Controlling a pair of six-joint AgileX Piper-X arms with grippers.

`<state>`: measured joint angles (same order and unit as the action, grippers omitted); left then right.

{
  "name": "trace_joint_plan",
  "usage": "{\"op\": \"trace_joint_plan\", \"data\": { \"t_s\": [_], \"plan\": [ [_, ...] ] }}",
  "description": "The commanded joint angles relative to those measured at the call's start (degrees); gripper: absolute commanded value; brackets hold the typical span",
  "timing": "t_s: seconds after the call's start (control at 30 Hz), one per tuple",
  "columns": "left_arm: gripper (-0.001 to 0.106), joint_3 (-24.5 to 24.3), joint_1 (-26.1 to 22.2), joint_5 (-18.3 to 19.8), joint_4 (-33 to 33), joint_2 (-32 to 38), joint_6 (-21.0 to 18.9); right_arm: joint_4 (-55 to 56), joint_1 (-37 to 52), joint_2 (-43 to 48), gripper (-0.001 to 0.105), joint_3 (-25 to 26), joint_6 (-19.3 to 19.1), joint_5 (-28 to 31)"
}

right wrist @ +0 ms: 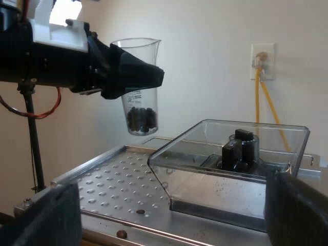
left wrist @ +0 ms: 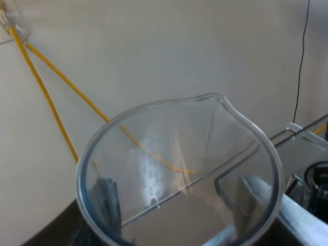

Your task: Pour the beans into the coffee machine

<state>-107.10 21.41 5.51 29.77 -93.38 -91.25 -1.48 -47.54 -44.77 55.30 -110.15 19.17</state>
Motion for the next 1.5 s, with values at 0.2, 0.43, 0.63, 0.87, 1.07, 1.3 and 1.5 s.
{"op": "trace_joint_plan", "data": {
  "t_s": [0.2, 0.43, 0.63, 0.87, 1.07, 1.3, 1.5],
  "plan": [
    [0.016, -5.14, 2.91, -1.07, -0.84, -2.08, 0.25, 0.02, -0.07, 0.29, 0.079, 0.19, -0.13, 0.13],
    [0.016, -5.89, 3.6, -3.12, -0.95, -3.24, 15.71, 0.63, -0.07, 0.29, 0.079, 0.19, 1.12, 0.13],
    [0.016, -5.89, 4.74, -4.1, -2.41, -3.49, 25.0, 0.63, -0.07, 0.29, 0.079, 0.19, 1.12, 0.13],
    [0.016, -5.89, 6.24, -4.22, -2.71, -3.53, 42.49, 0.91, -0.07, 0.29, 0.079, 0.19, 1.12, 0.13],
    [0.016, -5.89, 6.23, -3.94, -3.1, -3.53, 55.85, 1.48, -0.07, 0.29, 0.079, 0.19, 1.12, 0.13],
    [0.016, -5.89, 6.23, -2.52, -3.1, -3.53, 68.45, 3.23, -0.07, 0.29, 0.079, 0.19, 1.12, 0.13],
    [0.016, -5.89, 6.23, -1.82, -3.1, -3.53, 81.97, 3.46, -0.07, 0.29, 0.079, 0.19, 1.12, -0.04]
  ]
}}
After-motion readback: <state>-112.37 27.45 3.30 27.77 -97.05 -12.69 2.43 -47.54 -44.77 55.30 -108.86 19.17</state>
